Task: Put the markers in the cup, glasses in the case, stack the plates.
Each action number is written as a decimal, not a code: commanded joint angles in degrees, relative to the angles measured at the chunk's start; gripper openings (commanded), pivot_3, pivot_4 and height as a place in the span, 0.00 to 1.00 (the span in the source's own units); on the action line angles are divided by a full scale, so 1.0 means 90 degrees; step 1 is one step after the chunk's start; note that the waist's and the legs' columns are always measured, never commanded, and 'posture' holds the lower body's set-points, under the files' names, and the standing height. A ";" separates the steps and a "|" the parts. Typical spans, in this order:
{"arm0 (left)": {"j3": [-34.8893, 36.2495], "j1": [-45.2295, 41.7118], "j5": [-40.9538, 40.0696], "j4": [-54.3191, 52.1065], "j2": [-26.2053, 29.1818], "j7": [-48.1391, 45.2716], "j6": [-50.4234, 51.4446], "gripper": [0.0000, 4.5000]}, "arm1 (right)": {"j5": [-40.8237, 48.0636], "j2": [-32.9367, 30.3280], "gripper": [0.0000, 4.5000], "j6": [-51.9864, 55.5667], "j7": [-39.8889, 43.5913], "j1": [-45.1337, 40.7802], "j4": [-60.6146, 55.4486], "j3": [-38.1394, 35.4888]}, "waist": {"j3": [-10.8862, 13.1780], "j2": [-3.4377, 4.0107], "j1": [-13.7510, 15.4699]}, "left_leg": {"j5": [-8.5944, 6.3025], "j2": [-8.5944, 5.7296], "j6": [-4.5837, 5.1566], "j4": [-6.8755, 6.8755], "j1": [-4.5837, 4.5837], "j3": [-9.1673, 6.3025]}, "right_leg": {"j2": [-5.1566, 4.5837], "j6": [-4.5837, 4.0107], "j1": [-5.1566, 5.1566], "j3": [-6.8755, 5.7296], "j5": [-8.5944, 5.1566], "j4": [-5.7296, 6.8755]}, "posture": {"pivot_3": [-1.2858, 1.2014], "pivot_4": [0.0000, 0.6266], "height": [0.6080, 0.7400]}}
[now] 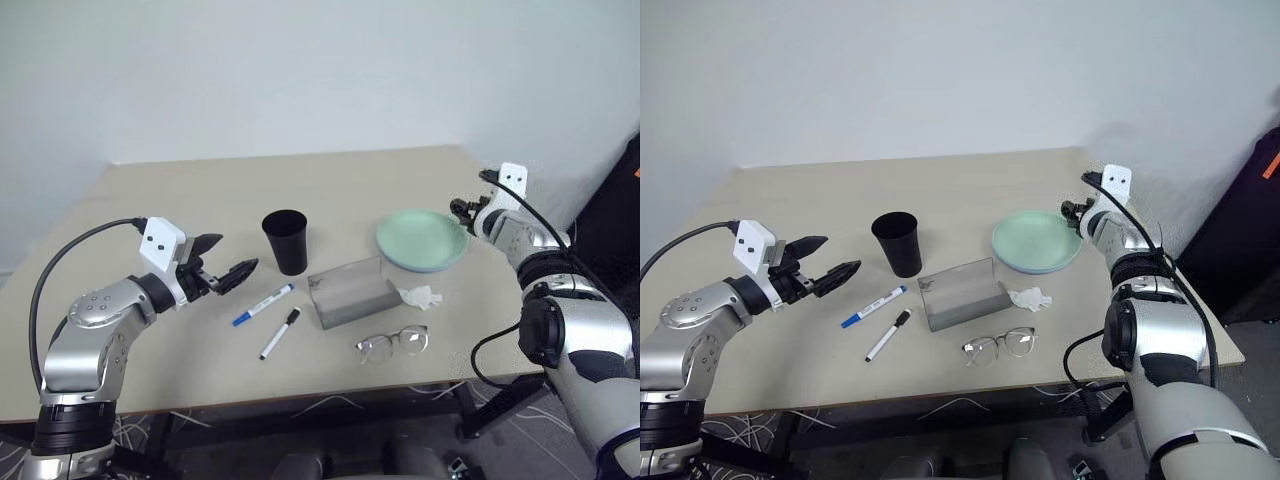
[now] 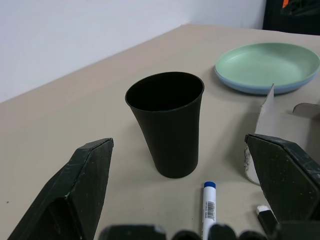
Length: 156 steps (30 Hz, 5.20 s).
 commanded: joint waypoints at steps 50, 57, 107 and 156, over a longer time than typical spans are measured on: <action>0.0293 0.0238 -0.0089 -0.0550 0.0025 0.0175 0.0033 1.00 | -0.0825 -0.0998 0.78 0.0506 0.4578 0.2946 -0.4326 0.3147 | -0.0003 -0.0002 0.0043 | -0.0025 0.0023 -0.0044 0.0033 0.0003 0.0005 | 0.0000 0.0003 0.0004 -0.0022 -0.0001 0.0009 | 0.52 0.00 0.90; 0.0268 0.0200 -0.0080 -0.0538 0.0035 0.0159 0.0039 1.00 | -0.0979 -0.1023 0.23 0.0232 0.4687 0.2992 -0.4583 0.3225 | -0.0003 -0.0002 0.0042 | -0.0025 0.0020 -0.0045 0.0033 0.0004 0.0002 | 0.0000 0.0003 0.0005 -0.0022 -0.0002 0.0009 | 0.52 0.00 0.90; -0.1495 -0.1176 0.0904 -0.0338 -0.0327 0.0311 0.0073 1.00 | -0.1231 -0.0687 1.00 -0.1144 0.2919 0.0281 -0.1382 0.1789 | -0.0012 -0.0009 0.0018 | -0.0005 -0.0003 -0.0035 0.0023 0.0009 -0.0014 | 0.0007 -0.0006 0.0011 -0.0014 0.0018 0.0015 | 0.52 0.00 0.90; -0.7117 -0.5227 0.2535 0.1369 -0.2495 -0.1373 0.3199 1.00 | 0.0260 -0.2563 1.00 0.0574 0.5670 0.1999 -0.5315 0.1269 | -0.0005 -0.0011 0.0040 | -0.0007 -0.0001 -0.0024 0.0062 -0.0004 -0.0011 | 0.0003 0.0010 0.0024 -0.0018 0.0007 0.0015 | 0.52 0.00 0.90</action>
